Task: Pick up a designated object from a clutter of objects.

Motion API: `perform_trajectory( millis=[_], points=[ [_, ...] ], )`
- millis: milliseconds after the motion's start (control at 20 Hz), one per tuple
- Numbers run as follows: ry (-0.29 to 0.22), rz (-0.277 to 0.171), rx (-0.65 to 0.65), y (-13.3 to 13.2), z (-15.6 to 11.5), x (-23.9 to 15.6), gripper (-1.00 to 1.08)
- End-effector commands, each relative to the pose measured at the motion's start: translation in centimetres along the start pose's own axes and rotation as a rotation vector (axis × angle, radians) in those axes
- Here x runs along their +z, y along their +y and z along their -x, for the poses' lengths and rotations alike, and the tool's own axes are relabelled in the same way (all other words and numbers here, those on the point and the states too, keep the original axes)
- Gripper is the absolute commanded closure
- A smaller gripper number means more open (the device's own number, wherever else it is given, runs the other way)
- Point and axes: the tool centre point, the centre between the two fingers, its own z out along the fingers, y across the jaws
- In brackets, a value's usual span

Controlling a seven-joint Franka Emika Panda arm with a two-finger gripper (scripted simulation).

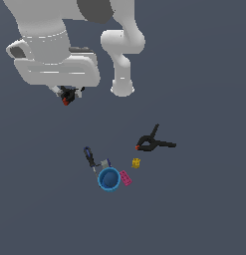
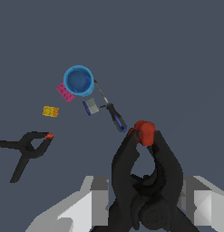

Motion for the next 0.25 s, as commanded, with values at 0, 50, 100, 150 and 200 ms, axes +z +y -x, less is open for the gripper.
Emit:
perform_trajectory(
  millis=[0, 50, 100, 150, 200],
  points=[
    [-0.001, 0.000, 0.000, -0.11, 0.26, -0.82, 1.08],
    [-0.001, 0.000, 0.000, -0.14, 0.31, -1.01, 1.08],
    [-0.001, 0.000, 0.000, -0.16, 0.34, -1.15, 1.08],
    [-0.001, 0.000, 0.000, -0.17, 0.36, -1.23, 1.08],
    [-0.001, 0.000, 0.000, -0.17, 0.37, -1.26, 1.08]
  ],
)
